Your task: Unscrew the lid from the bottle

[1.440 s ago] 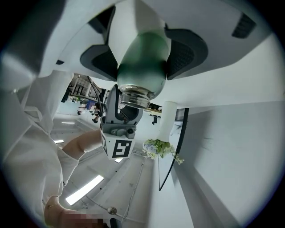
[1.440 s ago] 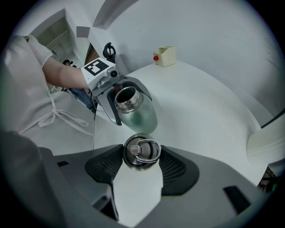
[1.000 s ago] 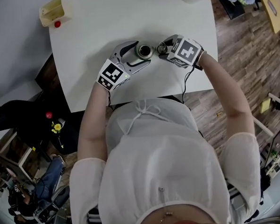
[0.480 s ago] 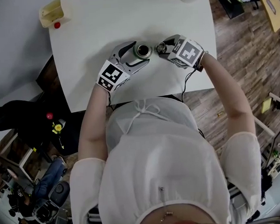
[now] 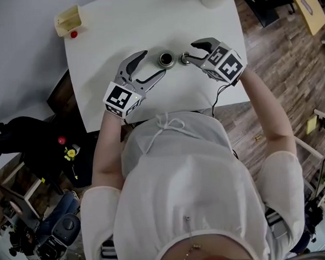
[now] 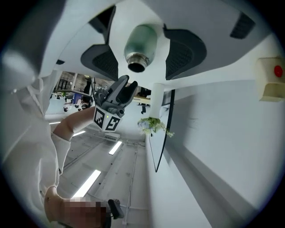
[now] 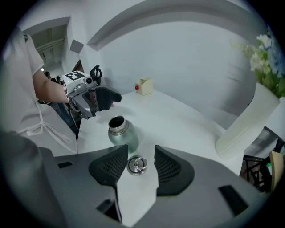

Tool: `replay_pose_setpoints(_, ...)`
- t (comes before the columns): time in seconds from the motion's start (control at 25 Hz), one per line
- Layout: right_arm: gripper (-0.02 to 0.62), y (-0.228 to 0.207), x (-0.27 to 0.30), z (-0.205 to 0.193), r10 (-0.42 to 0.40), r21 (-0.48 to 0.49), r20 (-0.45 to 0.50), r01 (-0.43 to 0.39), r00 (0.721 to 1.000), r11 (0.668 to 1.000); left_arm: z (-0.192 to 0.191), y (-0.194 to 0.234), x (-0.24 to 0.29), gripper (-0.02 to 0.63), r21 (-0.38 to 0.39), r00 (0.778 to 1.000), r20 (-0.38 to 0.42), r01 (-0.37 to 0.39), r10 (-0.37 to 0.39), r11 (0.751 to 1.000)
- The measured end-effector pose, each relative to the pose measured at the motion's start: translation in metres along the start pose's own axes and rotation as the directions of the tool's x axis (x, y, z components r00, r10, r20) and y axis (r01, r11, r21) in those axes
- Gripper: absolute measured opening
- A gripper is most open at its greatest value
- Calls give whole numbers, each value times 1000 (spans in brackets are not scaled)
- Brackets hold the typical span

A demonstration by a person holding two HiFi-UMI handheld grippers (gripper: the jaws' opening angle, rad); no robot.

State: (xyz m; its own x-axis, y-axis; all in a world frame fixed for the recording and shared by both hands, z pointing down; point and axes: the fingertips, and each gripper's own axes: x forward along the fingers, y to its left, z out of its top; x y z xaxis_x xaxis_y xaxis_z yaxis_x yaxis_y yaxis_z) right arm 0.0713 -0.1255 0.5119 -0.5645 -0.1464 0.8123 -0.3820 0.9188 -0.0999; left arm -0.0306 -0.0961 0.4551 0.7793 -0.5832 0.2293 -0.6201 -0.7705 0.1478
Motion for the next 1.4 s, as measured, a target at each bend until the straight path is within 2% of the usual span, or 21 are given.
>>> replay_pose_setpoints(0.08,171,-2,-14,14,-52,-12,60,53,997,999,24,4,-11,321,15,997,52,-49,48,999)
replay_pose_setpoints(0.12,161,-4,-22,21,-85,-13,92,86,992,996,36,7,-16,264,24,994,75,-83,81,996)
replay_pose_setpoints(0.16,160,-6,-30,27,-120,-6,128,122,984,992,47,10,-22,201,33,989,95,-119,115,992)
replay_pose_setpoints(0.24,152,-9,-47,38,-196,19,207,196,959,980,66,12,-32,166,44,977,130,-176,169,983)
replay_pose_setpoints(0.36,112,-10,-71,52,-297,57,319,295,900,954,85,12,-48,117,54,958,157,-251,240,967)
replay_pose_setpoints(0.48,81,-7,-90,63,-374,116,403,358,836,926,95,15,-65,50,80,936,169,-324,307,943)
replay_pose_setpoints(0.6,39,-8,-112,79,-448,166,479,423,755,891,106,20,-79,32,91,919,181,-370,350,925)
replay_pose_setpoints(0.72,8,-3,-132,97,-478,193,548,453,686,870,116,24,-91,24,86,903,181,-409,389,909)
replay_pose_setpoints(0.84,6,8,-147,109,-470,213,604,439,643,873,126,22,-102,21,99,890,184,-440,418,893)
replay_pose_setpoints(1.08,6,19,-154,112,-477,228,649,446,593,865,137,22,-115,23,55,870,187,-472,456,880)
replay_pose_setpoints(1.28,5,32,-153,118,-425,210,688,400,588,892,139,23,-119,23,46,869,184,-474,459,879)
replay_pose_setpoints(1.4,3,36,-154,119,-421,214,697,392,580,895,139,23,-122,23,47,867,186,-477,461,878)
